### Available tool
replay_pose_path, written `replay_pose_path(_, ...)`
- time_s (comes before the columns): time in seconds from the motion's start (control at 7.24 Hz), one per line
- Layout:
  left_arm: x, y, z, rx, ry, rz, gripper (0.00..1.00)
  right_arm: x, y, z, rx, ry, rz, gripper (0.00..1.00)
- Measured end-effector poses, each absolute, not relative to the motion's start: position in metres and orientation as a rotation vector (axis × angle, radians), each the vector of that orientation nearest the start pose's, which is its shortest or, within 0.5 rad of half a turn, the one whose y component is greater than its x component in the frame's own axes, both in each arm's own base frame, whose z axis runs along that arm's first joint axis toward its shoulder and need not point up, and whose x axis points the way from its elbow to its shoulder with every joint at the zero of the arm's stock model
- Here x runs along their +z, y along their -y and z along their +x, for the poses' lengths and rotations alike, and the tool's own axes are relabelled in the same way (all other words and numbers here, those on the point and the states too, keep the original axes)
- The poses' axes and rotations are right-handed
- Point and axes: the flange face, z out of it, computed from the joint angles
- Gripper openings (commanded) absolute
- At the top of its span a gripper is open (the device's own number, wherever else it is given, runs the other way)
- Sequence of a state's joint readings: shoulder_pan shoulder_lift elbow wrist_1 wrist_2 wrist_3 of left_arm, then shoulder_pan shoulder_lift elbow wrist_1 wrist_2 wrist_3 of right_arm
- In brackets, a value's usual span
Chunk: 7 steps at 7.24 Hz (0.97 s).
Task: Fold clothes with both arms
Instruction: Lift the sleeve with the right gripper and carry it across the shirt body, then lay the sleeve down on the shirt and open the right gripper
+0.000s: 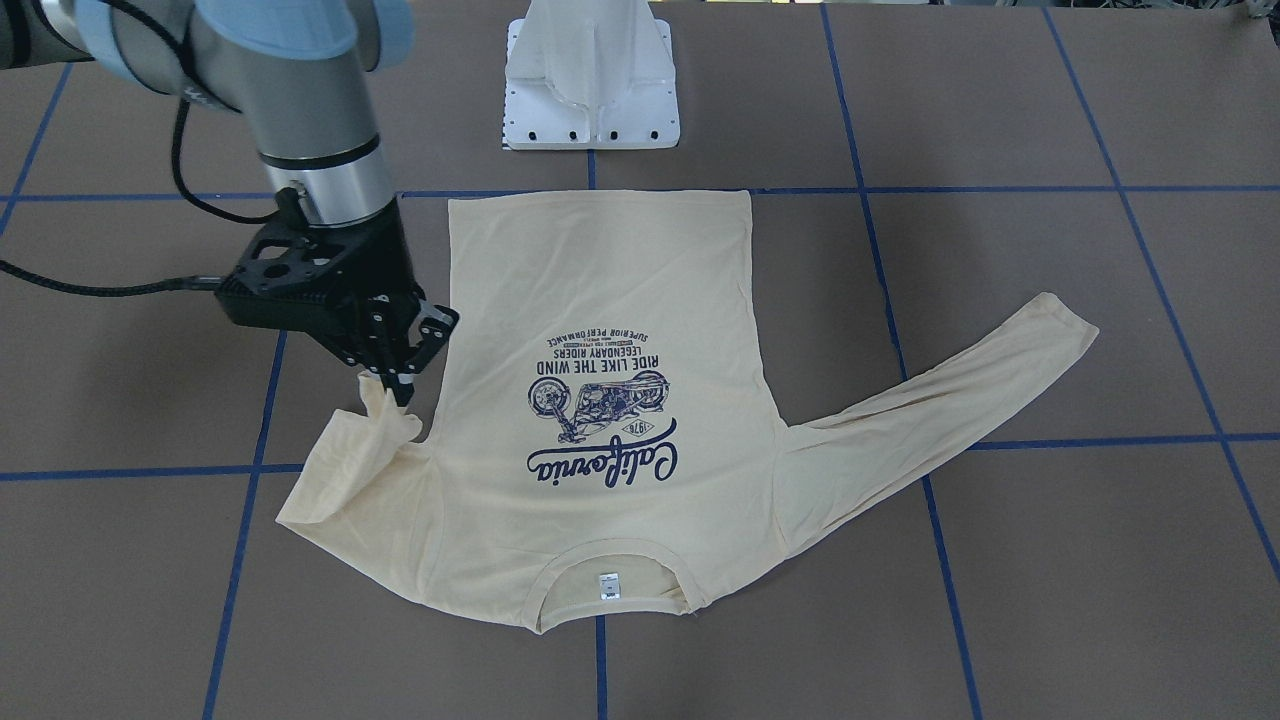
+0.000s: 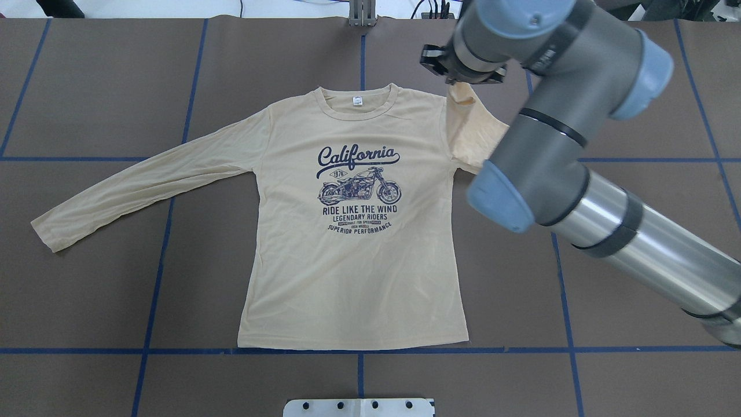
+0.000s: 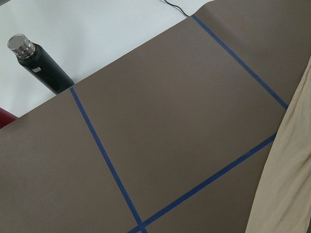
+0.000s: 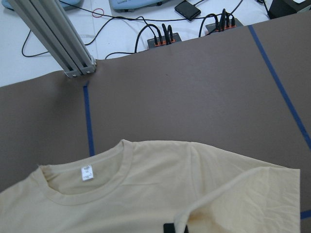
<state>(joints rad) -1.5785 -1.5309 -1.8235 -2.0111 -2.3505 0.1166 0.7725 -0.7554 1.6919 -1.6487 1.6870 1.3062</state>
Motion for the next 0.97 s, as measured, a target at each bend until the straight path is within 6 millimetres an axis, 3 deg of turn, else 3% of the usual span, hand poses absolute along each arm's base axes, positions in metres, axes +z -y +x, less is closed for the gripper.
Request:
replay_pose_path(0.28, 0.5, 0.488, -0.067, 0.353, -0.714, 0.666, 1.0, 0.049, 0.598, -0.491, 0.537, 0.753, 0.336, 0.0)
replay_pose_path(0.55, 0.501, 0.488, -0.067, 0.351, -0.715, 0.663, 1.0, 0.01, 0.593, -0.577, 0.606, 0.691, 0.34, 0.01)
replay_pose_path(0.83, 0.502, 0.488, -0.067, 0.351, -0.714, 0.662, 1.0, -0.029, 0.591, -0.633, 0.663, 0.735, 0.345, 0.74)
replay_pose_path(0.97, 0.502, 0.488, -0.067, 0.353, -0.714, 0.663, 1.0, -0.048, 0.592, -0.646, 0.684, 0.779, 0.346, 0.85)
